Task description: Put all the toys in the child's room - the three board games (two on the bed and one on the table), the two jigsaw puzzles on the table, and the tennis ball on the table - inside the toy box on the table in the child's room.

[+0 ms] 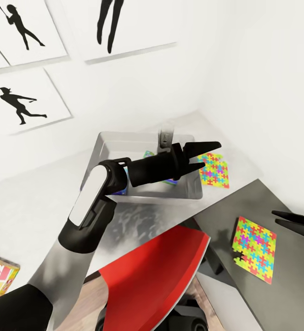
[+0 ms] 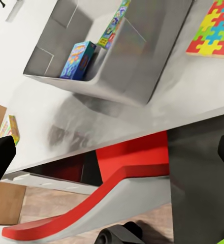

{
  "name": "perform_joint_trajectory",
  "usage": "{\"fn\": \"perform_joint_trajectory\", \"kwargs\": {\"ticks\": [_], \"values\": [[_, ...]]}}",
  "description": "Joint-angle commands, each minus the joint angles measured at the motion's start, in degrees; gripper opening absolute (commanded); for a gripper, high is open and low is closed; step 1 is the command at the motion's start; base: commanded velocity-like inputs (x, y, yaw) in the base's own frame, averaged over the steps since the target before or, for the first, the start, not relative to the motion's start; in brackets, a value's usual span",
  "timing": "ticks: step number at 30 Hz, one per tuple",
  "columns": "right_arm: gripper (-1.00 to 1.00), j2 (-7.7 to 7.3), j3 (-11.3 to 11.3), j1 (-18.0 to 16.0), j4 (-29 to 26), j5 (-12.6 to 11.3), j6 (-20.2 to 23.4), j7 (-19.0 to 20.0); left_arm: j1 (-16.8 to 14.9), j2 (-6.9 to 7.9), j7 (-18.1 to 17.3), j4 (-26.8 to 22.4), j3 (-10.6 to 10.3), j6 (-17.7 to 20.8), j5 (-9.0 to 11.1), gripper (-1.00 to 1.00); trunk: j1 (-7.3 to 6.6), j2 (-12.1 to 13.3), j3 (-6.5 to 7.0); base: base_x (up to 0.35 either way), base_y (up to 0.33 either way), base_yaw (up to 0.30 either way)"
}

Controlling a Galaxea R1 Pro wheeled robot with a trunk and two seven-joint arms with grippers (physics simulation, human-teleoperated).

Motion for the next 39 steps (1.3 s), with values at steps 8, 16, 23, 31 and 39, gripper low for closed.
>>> {"fn": "perform_joint_trajectory", "kwargs": {"ticks": [8,16,23,31,39], "values": [[1.00,0.01,-0.01,0.00,0.01,-0.21,0.29,0.03,0.40,-0.09,-0.05,-0.03,-1.09,-1.11,0.65,1.00,0.04,-0.09,0.67,-0.001,0.000,0.000],[1.00,0.01,-0.01,0.00,-0.01,-0.20,0.26,0.03,0.63,-0.25,-0.78,-0.03,-2.97,-1.85,0.67,1.00,0.04,-0.09,1.41,-0.052,0.000,0.000],[1.00,0.01,-0.01,0.02,-0.02,-0.21,0.25,0.03,0.43,-0.56,-1.72,-0.03,-4.91,-3.54,0.67,1.00,0.04,-0.09,2.06,-0.168,0.000,0.000],[1.00,-0.01,-0.01,0.00,-0.02,-0.22,0.25,0.03,0.31,-0.70,-2.21,-0.03,-5.68,-4.52,0.68,1.00,0.04,-0.09,2.80,-0.208,0.000,0.000],[1.00,-0.02,-0.01,-0.02,-0.03,-0.22,0.25,0.03,0.32,-0.68,-3.26,-0.03,-6.57,-4.91,0.68,1.00,0.04,-0.09,3.54,-0.079,0.000,0.000]]}}
